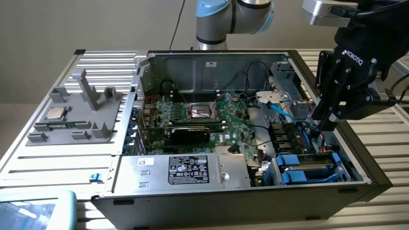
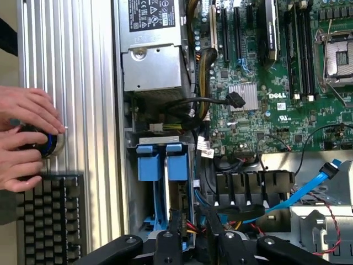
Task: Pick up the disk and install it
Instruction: 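Insert the first disk wire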
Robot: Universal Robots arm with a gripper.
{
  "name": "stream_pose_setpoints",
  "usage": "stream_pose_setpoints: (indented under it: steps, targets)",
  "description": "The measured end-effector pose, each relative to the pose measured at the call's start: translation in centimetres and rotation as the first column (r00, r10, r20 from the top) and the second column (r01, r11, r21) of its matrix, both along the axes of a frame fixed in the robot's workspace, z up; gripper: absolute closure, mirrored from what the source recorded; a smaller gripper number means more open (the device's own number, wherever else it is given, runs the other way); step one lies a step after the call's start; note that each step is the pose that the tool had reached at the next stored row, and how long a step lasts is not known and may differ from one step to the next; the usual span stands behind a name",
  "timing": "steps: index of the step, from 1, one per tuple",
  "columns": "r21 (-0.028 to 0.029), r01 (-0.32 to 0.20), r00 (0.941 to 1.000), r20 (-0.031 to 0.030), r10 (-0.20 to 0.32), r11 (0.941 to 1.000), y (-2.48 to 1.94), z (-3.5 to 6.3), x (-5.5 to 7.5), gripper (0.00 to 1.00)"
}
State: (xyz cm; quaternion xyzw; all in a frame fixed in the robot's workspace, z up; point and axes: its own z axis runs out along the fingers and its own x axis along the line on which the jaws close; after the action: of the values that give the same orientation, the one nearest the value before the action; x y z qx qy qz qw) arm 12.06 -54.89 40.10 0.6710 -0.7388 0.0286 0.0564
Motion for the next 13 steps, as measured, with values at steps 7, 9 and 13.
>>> stream_pose_setpoints:
  steps: [7, 9, 13]
  targets:
    - [-0.0001, 0.058, 0.9983, 0.0002, -0.058, 0.9983, 0.24, -0.79, 0.0, 0.69]
    - [-0.0019, 0.057, 0.9983, 0.0001, -0.057, 0.9983, 0.76, -1.01, 0.0, 0.69]
    - [-0.0111, 0.058, 0.9983, -0.0083, -0.058, 0.9983, 1.48, -1.31, 0.0, 0.69]
